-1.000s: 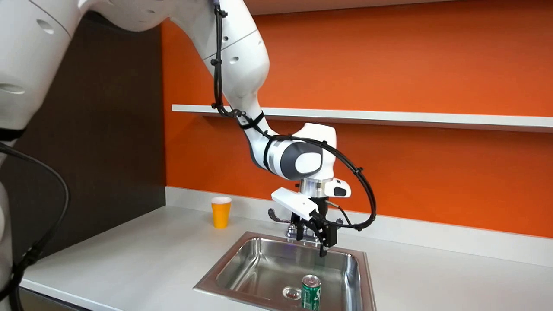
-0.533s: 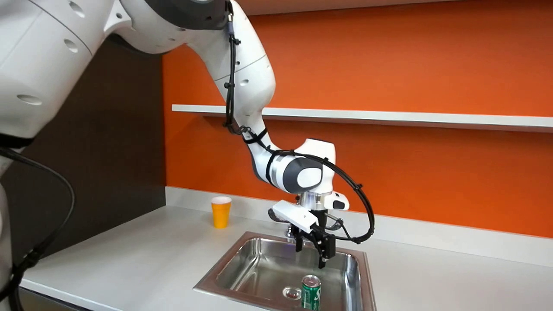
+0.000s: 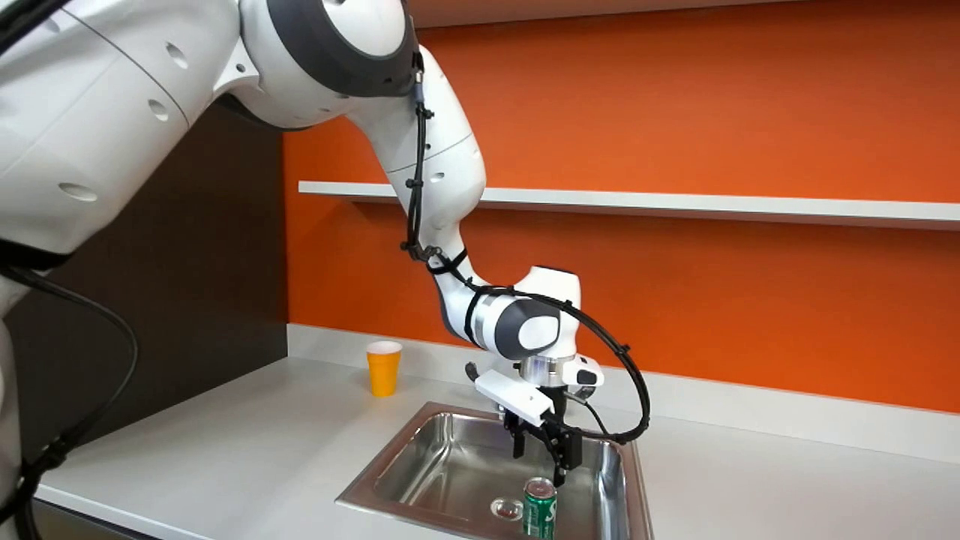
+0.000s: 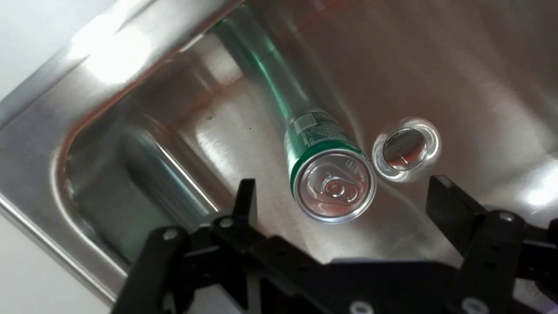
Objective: Remove the can from the sink
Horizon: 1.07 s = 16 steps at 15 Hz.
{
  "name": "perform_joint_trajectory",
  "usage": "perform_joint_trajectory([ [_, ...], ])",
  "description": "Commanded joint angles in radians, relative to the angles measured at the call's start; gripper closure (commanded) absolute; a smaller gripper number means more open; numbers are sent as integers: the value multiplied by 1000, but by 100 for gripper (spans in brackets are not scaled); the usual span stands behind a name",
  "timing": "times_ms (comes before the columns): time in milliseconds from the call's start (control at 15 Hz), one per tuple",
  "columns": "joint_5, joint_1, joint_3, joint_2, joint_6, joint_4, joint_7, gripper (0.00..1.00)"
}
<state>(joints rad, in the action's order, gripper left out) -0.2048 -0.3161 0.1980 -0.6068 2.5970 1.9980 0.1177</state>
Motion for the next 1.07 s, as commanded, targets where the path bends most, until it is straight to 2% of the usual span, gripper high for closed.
perform_joint_trajectory([
  [0, 37, -10, -5, -35, 13, -35, -21, 0],
  [1000, 53, -3, -6, -144, 42, -103, -37, 0],
])
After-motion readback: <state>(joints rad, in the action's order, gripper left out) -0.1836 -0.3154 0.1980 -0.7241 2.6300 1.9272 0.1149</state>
